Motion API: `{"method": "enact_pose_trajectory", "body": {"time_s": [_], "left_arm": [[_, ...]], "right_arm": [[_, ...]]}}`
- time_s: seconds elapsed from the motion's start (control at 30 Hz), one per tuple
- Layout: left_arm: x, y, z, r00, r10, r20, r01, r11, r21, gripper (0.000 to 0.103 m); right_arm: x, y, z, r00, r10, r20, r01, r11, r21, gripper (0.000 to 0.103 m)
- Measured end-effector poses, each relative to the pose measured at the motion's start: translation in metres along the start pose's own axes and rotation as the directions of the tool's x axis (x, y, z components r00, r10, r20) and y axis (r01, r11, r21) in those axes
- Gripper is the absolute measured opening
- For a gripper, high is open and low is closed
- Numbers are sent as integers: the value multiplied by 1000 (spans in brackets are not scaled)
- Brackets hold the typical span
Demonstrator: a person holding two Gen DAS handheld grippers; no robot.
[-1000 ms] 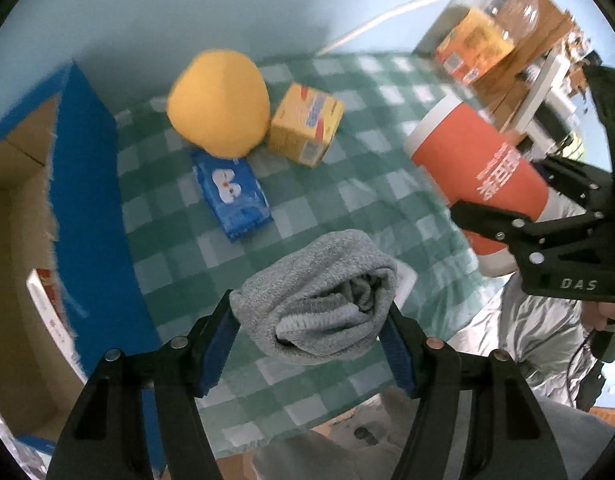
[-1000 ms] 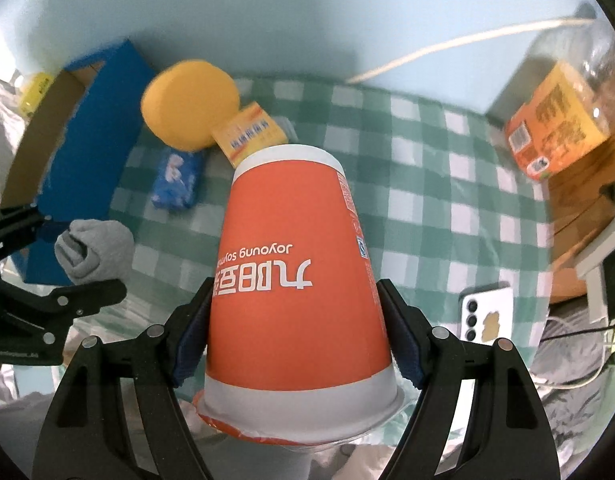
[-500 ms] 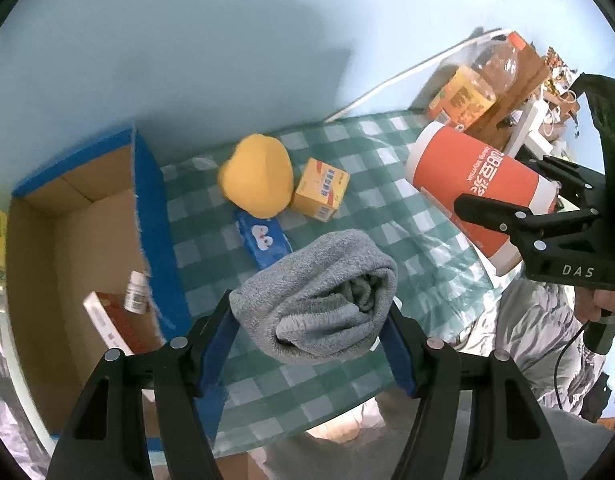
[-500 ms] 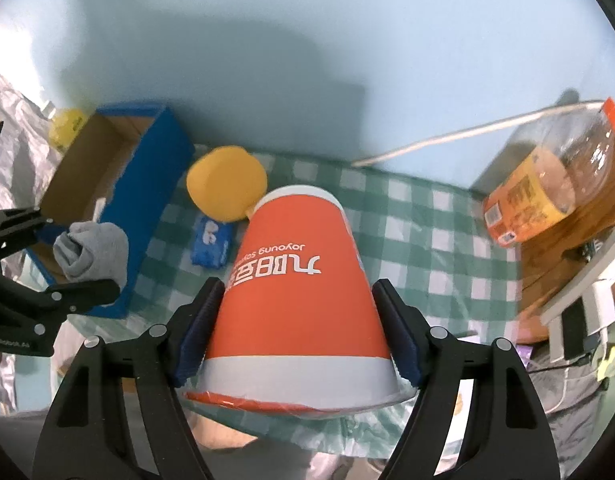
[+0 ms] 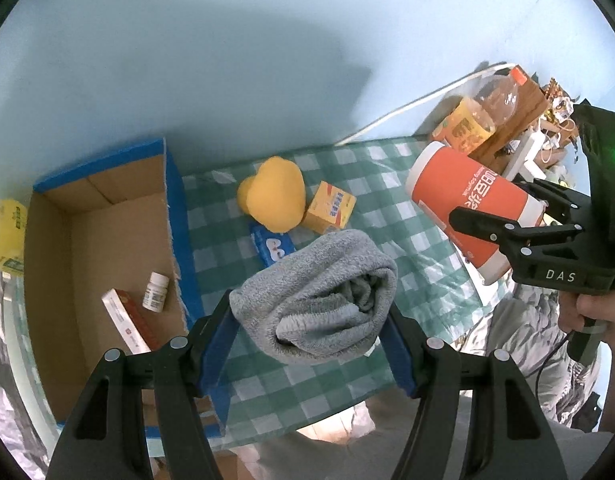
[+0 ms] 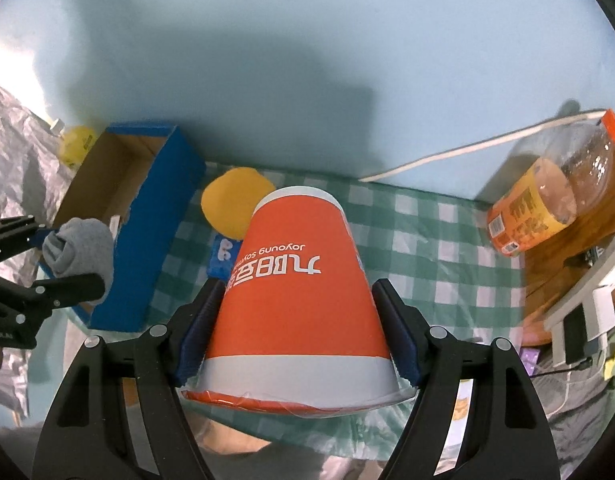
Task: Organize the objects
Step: 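Carry the grey sock and orange cup over the cardboard box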
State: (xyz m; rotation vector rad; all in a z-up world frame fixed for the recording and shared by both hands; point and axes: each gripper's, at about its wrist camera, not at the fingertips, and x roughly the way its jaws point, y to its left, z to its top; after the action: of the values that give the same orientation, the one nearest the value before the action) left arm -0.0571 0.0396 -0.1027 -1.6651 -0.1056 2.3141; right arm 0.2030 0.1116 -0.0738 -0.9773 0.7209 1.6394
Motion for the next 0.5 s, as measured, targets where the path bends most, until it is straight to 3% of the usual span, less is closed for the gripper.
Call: {"method": "enact_pose_trajectory", "body": {"time_s": [0.5], "left_arm": [[-11, 5, 6, 1000, 14, 7, -14, 1000, -3, 68]], "right_arm": [[-15, 23, 20, 1000, -8, 29, 10, 998, -61, 77]]}}
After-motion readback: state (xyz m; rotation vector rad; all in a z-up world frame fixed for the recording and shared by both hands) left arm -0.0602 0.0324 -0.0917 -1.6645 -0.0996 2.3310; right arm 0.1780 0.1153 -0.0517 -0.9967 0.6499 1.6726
